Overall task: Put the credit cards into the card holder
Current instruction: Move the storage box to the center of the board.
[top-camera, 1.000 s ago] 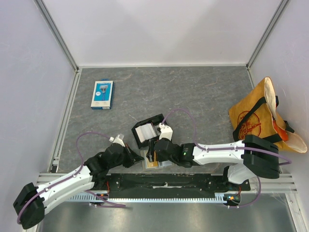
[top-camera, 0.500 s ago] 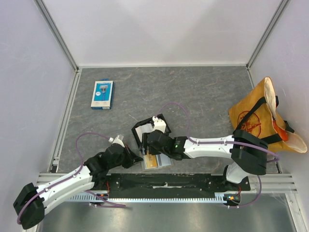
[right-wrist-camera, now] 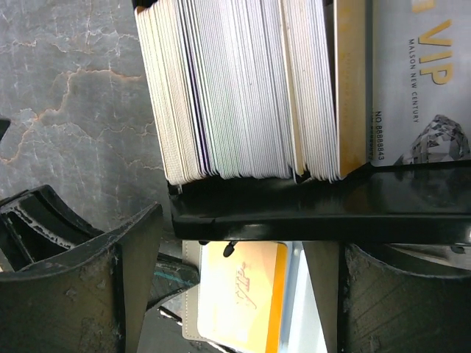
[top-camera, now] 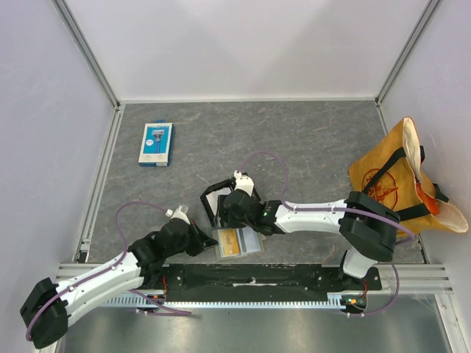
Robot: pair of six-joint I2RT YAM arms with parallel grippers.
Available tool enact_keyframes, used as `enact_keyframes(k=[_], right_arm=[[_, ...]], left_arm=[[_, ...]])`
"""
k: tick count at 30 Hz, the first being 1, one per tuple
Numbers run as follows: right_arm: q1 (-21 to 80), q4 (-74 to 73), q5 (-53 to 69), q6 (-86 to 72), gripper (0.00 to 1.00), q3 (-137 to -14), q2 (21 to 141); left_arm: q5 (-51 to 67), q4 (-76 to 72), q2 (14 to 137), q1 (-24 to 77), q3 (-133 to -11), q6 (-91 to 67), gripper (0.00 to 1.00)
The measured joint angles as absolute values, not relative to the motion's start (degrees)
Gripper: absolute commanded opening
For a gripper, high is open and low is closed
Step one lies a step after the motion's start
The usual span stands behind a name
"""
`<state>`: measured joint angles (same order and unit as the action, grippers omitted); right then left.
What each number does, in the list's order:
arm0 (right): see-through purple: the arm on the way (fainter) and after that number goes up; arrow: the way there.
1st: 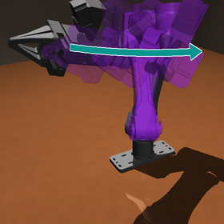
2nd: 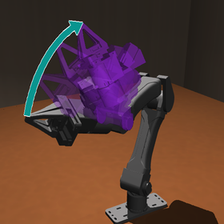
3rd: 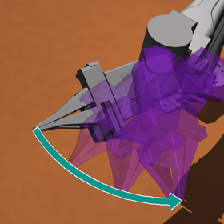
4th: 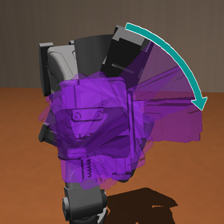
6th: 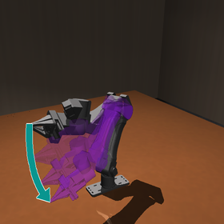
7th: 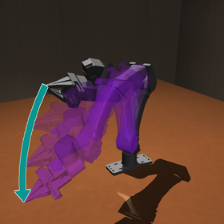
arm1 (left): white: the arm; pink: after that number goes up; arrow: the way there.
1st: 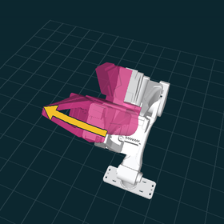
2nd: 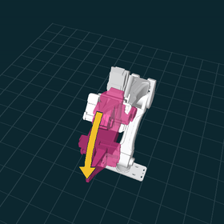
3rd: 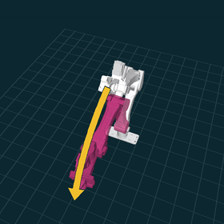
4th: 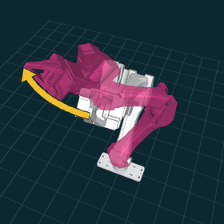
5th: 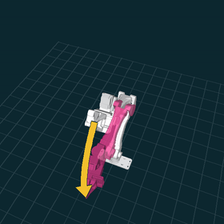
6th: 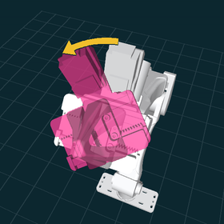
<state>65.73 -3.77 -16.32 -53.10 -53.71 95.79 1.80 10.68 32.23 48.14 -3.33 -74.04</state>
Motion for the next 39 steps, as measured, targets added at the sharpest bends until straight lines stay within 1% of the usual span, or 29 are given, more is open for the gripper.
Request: enact_keyframes(k=[20, 39], right_arm=[[58.5, -2.7, -14.0, -49.8, 0.83, -56.2, 98.4], [54.7, 1.0, -11.6, -49.5, 0.83, -55.8, 99.2]], left_arm=[[1.8, 9.3, 35.4, 48.1, -3.3, -73.6, 0.02], [1.9, 6.9, 38.5, 48.1, -3.7, -73.2, 0.02]])
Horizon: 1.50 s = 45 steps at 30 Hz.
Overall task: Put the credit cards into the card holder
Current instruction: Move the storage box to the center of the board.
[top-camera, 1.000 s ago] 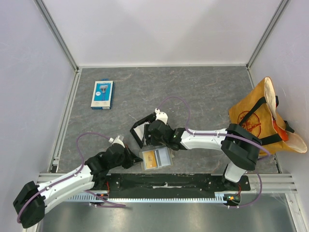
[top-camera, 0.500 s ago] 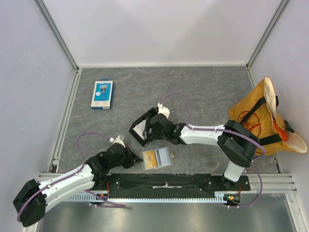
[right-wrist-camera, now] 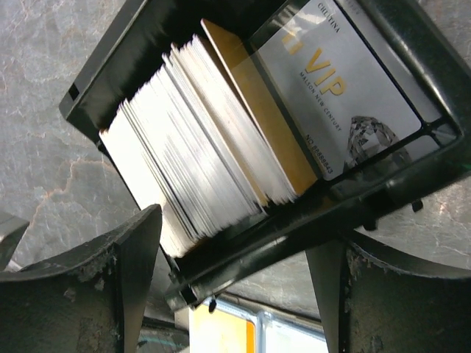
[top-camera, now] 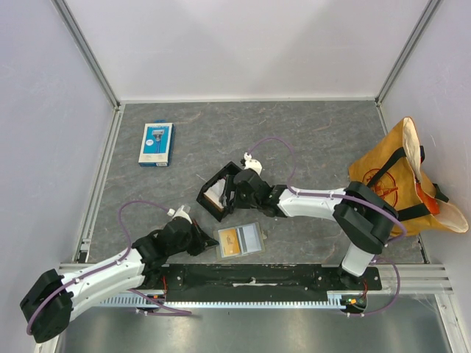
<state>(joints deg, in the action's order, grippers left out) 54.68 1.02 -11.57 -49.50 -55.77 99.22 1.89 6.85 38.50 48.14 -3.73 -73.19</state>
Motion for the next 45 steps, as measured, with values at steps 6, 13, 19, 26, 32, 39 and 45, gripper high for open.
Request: enact_keyframes(k=[6, 13, 19, 26, 32, 39, 45], right_arm=[[54.7, 2.0, -9.0, -46.6, 0.84, -51.9, 93.9], [54.7, 2.7, -5.3, -44.0, 0.82, -49.0, 87.8], [55.5, 2.6, -2.1, -42.4, 0.81, -47.1, 87.0], [59.2, 3.6, -0.1, -42.0, 0.81, -47.1, 88.8], [61.1, 5.6, 0.2, -44.8, 0.81, -48.1, 95.5], [62.0, 7.3, -3.0, -47.2, 0.82, -50.9, 99.5], [62.0, 7.7, -5.5, -47.3, 0.83, -54.9, 102.4]], left_arm=[[1.8, 7.4, 37.8, 48.1, -3.7, -73.1, 0.02], [1.6, 8.4, 36.6, 48.1, -3.7, -73.0, 0.02], [1.6, 8.5, 36.6, 48.1, -3.7, -73.0, 0.02], [1.6, 9.0, 36.3, 48.1, -3.7, -73.0, 0.02], [1.6, 10.2, 35.2, 48.1, -3.7, -73.0, 0.02], [1.6, 11.0, 34.5, 48.1, -3.7, -73.1, 0.02], [1.6, 11.1, 34.3, 48.1, -3.7, -73.1, 0.02]])
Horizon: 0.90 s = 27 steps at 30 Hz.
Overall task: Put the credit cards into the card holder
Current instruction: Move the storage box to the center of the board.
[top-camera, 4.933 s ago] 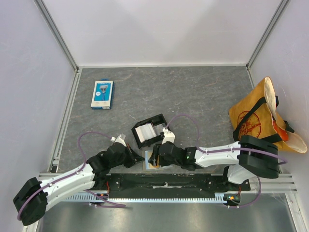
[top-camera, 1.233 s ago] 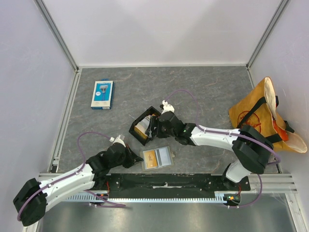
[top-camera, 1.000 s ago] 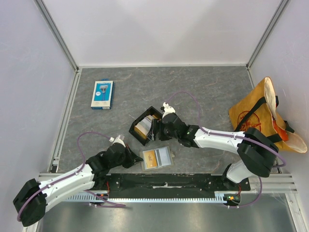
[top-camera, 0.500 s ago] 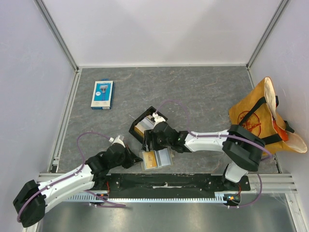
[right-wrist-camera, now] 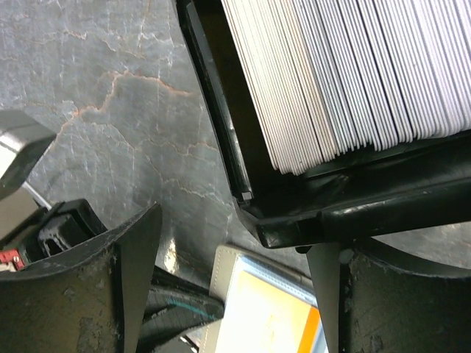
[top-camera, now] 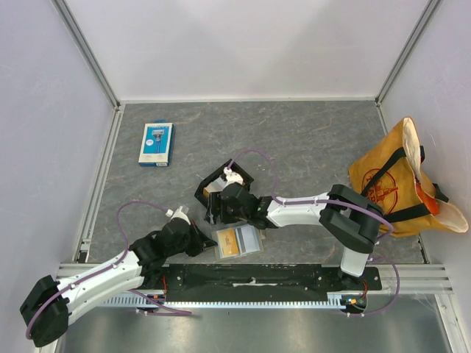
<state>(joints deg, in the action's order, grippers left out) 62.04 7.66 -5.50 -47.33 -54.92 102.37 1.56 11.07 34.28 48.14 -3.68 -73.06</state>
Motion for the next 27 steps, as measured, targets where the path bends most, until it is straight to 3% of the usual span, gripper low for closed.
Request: enact_keyframes(k=[18, 22, 27], right_arm=[[60.9, 7.7, -3.2, -42.0, 0.82, -59.4, 106.7], [60.9, 6.7, -0.6, -40.0, 0.82, -56.1, 99.7], [60.9, 2.8, -1.8, -38.4, 0.82, -49.1, 82.7]], left_arm=[[1.6, 11.3, 34.2, 48.1, -3.7, -73.0, 0.02], [1.6, 11.6, 34.2, 48.1, -3.7, -72.7, 0.02], [1.5, 14.6, 35.2, 48.1, -6.0, -70.5, 0.02]])
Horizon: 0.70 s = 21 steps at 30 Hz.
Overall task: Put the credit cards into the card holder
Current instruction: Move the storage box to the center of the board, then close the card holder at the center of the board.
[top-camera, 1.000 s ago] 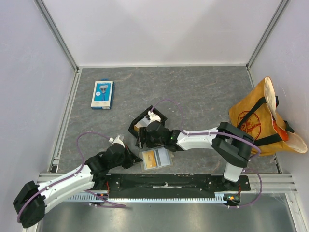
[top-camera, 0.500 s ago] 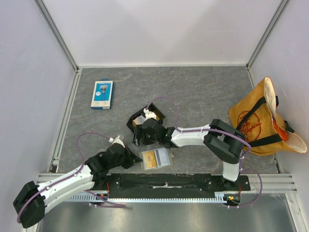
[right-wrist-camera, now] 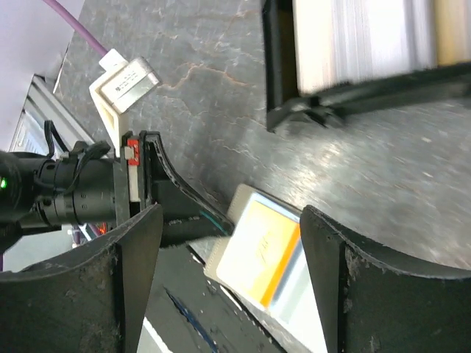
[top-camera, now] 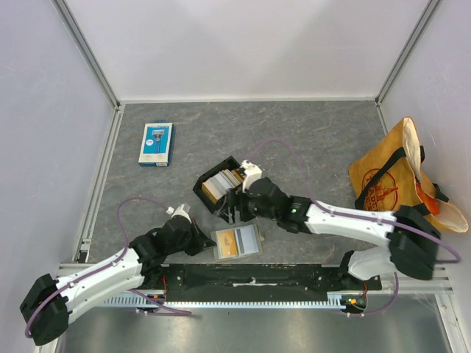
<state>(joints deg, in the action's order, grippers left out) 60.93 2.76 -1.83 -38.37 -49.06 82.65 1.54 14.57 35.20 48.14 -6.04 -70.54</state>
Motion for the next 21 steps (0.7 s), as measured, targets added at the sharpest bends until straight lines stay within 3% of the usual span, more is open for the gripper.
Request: enact_keyframes(k=[8, 14, 21], right_arm=[[60.9, -9.4, -11.6, -40.3, 0.68, -40.3, 67.5], [61.3, -14.9, -12.7, -43.1, 0.59, -38.2, 68.2], [65.2, -19.1, -15.1, -44.6, 0.57, -38.5, 72.0]], left_arm=[[1.5, 18.6, 39.7, 48.1, -12.6, -65.6, 0.02], [1.5, 19.7, 44.0, 48.1, -15.4, -63.0, 0.02], [1.5, 20.2, 45.8, 48.1, -17.0, -61.6, 0.02]])
